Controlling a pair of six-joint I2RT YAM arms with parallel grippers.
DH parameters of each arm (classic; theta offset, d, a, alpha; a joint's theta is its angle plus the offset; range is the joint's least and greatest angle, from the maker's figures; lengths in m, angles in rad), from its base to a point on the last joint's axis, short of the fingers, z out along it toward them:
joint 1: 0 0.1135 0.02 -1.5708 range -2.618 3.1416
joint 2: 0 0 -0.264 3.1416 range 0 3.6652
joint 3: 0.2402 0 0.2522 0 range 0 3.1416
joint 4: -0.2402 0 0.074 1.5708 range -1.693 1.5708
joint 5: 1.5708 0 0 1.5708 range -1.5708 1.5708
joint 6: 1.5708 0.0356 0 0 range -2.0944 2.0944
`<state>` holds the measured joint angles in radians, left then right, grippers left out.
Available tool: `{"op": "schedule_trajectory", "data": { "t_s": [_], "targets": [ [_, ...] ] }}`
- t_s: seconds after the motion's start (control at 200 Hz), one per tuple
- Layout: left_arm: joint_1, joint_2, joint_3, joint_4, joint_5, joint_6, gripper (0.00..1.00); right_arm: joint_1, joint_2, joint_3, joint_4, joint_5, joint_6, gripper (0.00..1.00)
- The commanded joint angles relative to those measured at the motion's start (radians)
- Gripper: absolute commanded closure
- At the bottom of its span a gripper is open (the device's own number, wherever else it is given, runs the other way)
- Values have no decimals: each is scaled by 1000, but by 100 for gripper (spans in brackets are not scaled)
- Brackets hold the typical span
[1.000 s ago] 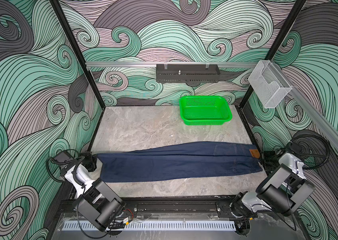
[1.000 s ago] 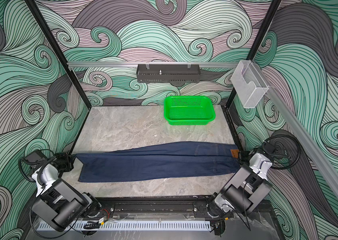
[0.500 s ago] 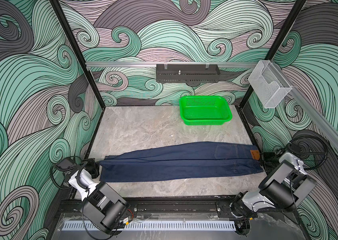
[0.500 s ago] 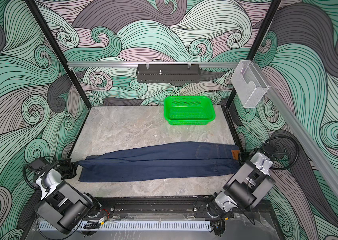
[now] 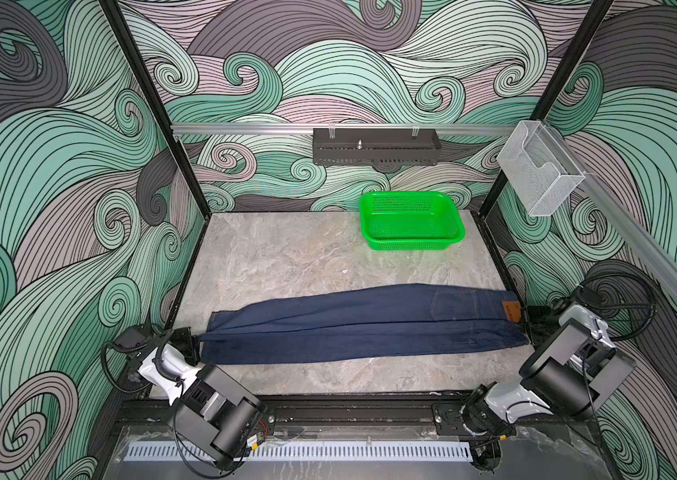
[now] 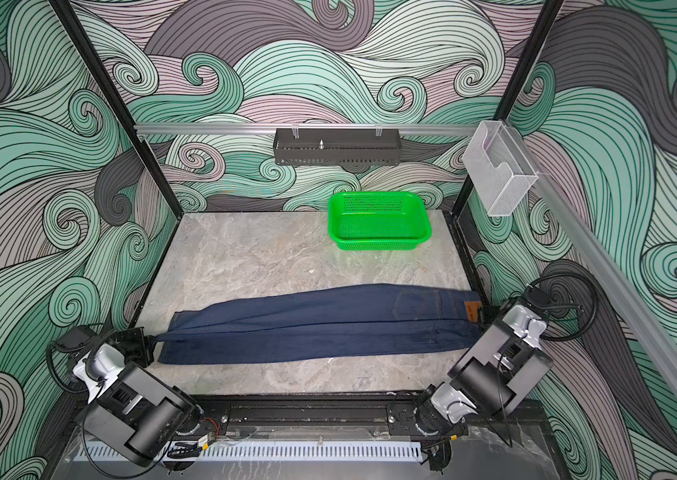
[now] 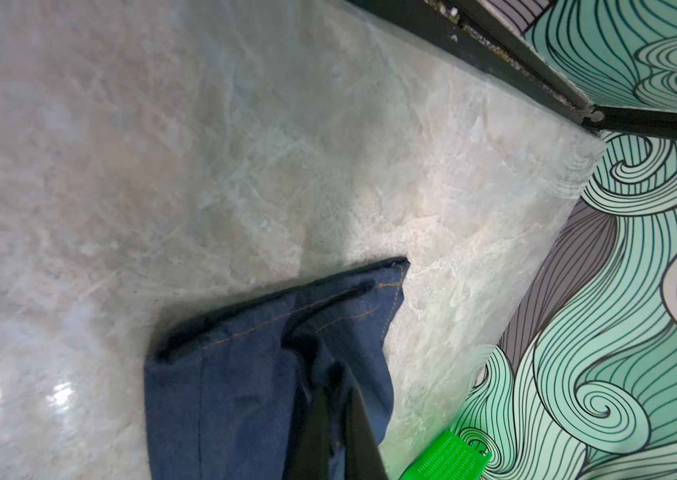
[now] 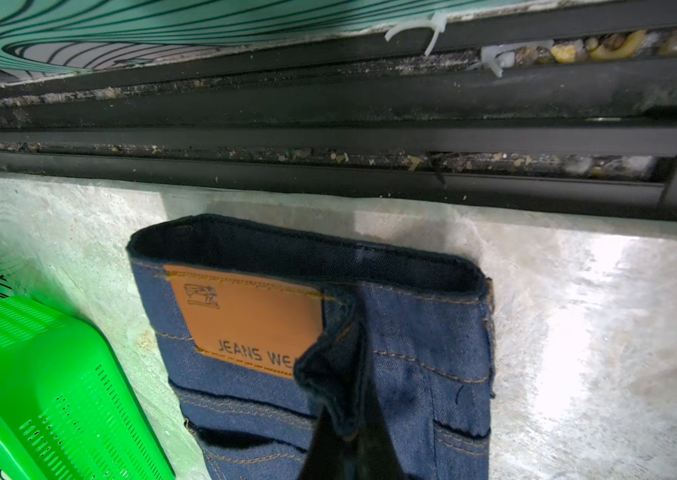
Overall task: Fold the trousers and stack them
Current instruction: 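Lower the folded jeans strip and open both grippers, releasing hem and waistband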
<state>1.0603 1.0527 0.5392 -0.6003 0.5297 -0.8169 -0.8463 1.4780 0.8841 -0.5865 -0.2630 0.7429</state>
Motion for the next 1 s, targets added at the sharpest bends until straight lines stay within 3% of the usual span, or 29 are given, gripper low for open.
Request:
{"op": "schedule_trajectory", "data": {
  "t_s": [0.0,0.31,0.77,0.831,0.911,0.996],
  "targets": [
    [20,23,4,-23,-41,35,100,-11,13,-7,5,65,-2,96],
    [29,159,30,-44,-58,61,100,-10,29,-22,-4,102,0,95],
    [72,190,56,-57,-47,74,100,-10,32,-11,-46,130,1,69],
    [76,189,71,-72,-40,80,86,-11,27,-5,-59,131,1,61],
    [81,182,96,-97,-33,88,59,-10,16,6,-80,128,3,52],
    [83,167,129,-125,-17,95,43,-7,-6,28,-114,120,11,43]
  ]
}}
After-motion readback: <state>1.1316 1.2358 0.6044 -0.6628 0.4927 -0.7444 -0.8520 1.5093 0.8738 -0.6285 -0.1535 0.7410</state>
